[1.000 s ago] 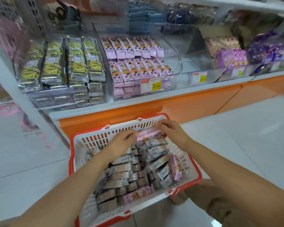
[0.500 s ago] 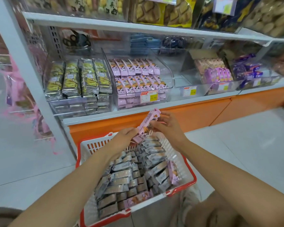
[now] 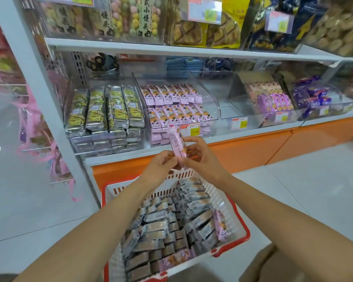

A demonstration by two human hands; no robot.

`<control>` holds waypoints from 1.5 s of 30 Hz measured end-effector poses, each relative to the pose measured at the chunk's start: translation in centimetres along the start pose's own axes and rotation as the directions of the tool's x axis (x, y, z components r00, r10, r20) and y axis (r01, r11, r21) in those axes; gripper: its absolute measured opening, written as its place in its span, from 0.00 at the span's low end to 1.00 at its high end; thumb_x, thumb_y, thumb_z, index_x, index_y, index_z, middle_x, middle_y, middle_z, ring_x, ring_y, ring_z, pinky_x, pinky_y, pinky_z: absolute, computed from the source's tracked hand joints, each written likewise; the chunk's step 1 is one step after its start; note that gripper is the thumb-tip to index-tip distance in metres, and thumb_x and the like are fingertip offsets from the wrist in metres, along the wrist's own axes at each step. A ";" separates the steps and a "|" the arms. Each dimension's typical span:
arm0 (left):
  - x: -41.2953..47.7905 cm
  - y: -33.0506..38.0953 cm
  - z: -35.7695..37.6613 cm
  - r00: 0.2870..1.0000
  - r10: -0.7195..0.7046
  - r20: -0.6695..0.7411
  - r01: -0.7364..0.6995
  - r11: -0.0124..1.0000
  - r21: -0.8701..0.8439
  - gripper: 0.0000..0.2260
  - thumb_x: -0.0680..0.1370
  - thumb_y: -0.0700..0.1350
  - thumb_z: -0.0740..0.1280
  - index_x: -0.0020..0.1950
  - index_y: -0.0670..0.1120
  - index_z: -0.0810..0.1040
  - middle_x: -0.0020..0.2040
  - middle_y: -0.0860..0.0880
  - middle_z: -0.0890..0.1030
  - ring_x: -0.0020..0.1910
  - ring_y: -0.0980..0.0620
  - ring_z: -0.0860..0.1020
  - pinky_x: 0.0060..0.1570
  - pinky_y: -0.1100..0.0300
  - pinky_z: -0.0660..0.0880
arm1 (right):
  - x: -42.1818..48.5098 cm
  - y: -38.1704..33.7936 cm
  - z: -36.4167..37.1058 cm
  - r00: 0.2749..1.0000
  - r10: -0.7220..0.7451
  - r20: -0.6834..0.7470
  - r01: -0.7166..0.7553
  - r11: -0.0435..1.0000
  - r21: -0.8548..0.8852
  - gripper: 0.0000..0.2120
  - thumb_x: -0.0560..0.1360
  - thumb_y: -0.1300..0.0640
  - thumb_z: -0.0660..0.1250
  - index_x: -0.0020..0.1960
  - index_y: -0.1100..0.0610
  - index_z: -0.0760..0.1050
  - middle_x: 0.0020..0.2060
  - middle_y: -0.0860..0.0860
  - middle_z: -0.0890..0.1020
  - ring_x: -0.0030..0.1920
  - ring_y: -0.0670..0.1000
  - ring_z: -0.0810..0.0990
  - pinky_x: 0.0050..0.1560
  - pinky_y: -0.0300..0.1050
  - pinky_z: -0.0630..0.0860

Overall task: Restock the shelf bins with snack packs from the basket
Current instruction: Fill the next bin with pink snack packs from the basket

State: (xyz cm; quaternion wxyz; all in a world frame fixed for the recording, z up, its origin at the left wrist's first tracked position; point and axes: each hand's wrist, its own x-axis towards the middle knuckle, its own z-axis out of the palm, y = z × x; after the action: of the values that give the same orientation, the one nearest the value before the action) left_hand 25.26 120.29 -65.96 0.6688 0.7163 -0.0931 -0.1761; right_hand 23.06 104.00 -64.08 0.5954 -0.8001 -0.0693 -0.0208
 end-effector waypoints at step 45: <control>4.6 -5.3 -0.4 0.764 0.606 0.221 -0.284 0.008 0.959 0.32 0.68 0.43 0.71 0.73 0.40 0.71 0.70 0.41 0.69 0.70 0.40 0.65 0.72 0.41 0.56 | 2.7 6.3 -5.7 0.925 -0.220 -0.311 -0.020 0.786 -0.617 0.06 0.75 0.60 0.70 0.50 0.56 0.76 0.40 0.49 0.74 0.36 0.46 0.72 0.39 0.45 0.72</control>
State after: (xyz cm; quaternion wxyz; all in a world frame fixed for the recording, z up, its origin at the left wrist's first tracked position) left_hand 29.06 119.40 -71.77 0.0852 0.9131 -0.3180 0.2406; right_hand 26.83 97.02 -68.16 0.3056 -0.9257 0.0103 -0.2229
